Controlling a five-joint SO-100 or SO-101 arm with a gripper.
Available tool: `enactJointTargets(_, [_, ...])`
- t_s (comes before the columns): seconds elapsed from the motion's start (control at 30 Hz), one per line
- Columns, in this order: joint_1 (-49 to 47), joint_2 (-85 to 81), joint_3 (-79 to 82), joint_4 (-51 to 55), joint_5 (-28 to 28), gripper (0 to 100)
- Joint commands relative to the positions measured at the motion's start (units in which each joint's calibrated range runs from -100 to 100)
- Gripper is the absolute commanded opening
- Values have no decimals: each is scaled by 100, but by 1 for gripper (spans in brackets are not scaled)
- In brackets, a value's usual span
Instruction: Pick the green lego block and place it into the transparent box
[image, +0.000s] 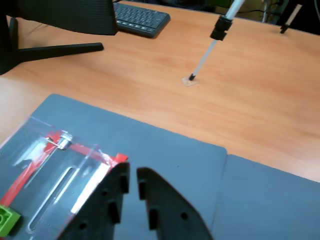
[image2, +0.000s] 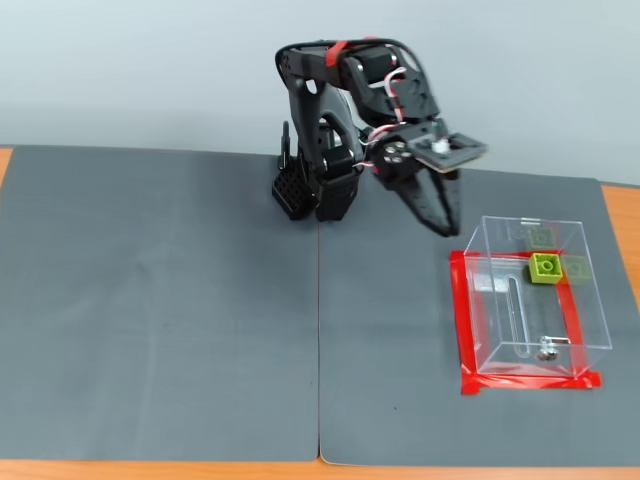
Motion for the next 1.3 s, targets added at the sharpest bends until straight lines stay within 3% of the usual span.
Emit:
enactJointTargets(0.0, [655, -891, 564, 5, 10, 2])
enactJointTargets(0.3, [1535, -2400, 1713, -4, 36, 2])
enactJointTargets(0.7, [1826, -4350, 3206, -21, 52, 2])
enactJointTargets(0.97, [1819, -4435, 3947, -65, 26, 2])
enactJointTargets(1.27, [1834, -4435, 5856, -91, 20, 2])
